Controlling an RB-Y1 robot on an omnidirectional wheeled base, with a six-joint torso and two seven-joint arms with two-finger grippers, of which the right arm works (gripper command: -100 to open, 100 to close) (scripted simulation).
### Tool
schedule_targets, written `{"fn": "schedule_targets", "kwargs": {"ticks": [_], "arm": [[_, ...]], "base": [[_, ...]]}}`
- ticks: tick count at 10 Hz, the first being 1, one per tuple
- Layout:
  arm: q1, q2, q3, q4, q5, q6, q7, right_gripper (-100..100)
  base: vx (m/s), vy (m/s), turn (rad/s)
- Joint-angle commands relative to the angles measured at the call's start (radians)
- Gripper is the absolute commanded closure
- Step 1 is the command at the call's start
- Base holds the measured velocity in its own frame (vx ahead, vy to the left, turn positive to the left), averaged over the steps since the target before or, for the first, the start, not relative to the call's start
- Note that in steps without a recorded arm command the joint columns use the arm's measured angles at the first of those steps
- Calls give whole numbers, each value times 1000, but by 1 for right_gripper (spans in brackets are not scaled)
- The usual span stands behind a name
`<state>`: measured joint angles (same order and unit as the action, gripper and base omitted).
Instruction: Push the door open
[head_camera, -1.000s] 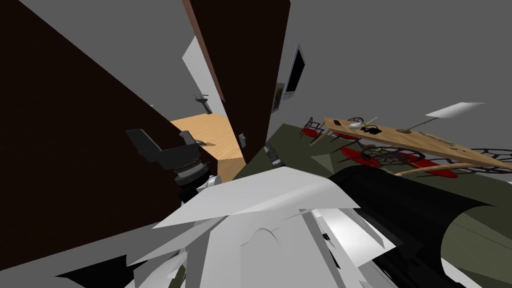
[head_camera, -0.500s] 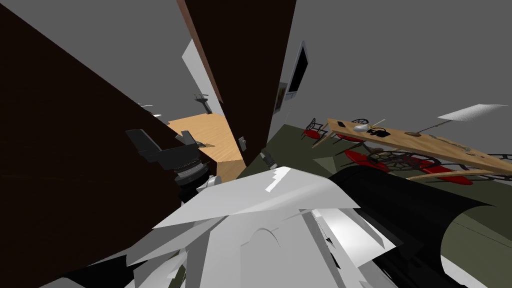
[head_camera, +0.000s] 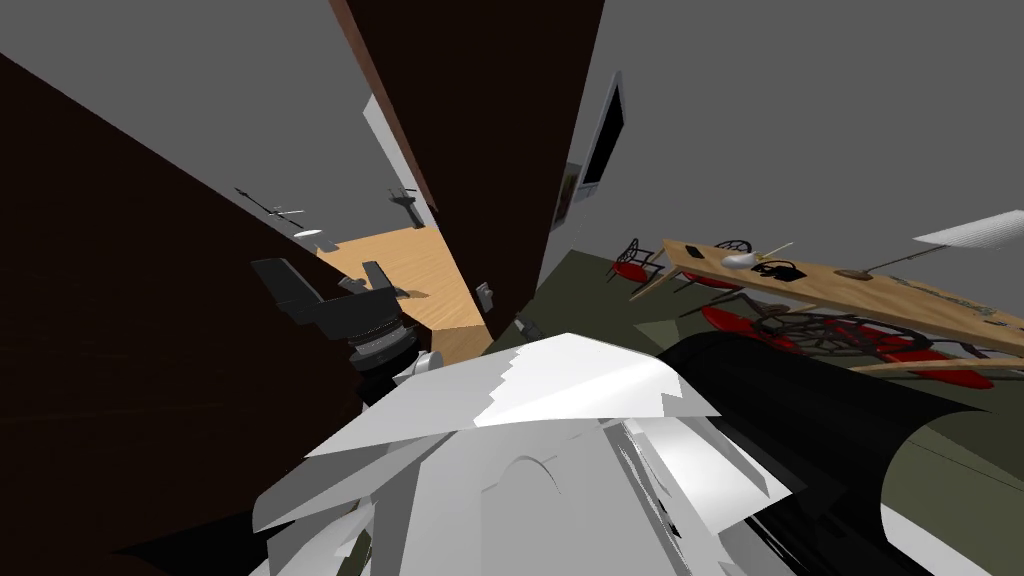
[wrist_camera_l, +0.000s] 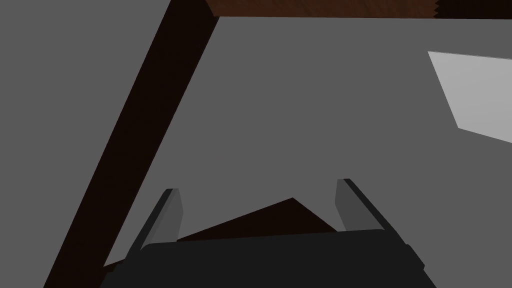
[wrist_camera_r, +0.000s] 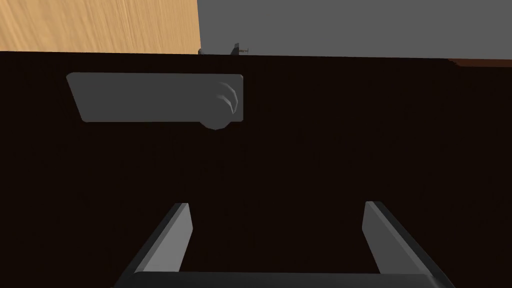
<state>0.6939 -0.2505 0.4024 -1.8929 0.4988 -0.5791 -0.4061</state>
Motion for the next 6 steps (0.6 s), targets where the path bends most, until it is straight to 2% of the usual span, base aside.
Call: {"fn": "schedule_targets", "kwargs": {"ticks": [1, 6], "arm": [[1, -8, 26, 25, 31, 0, -26, -100], [22, -36, 87, 87, 108, -19, -86, -100]], "base": [[188, -15, 12], [238, -31, 10]]}}
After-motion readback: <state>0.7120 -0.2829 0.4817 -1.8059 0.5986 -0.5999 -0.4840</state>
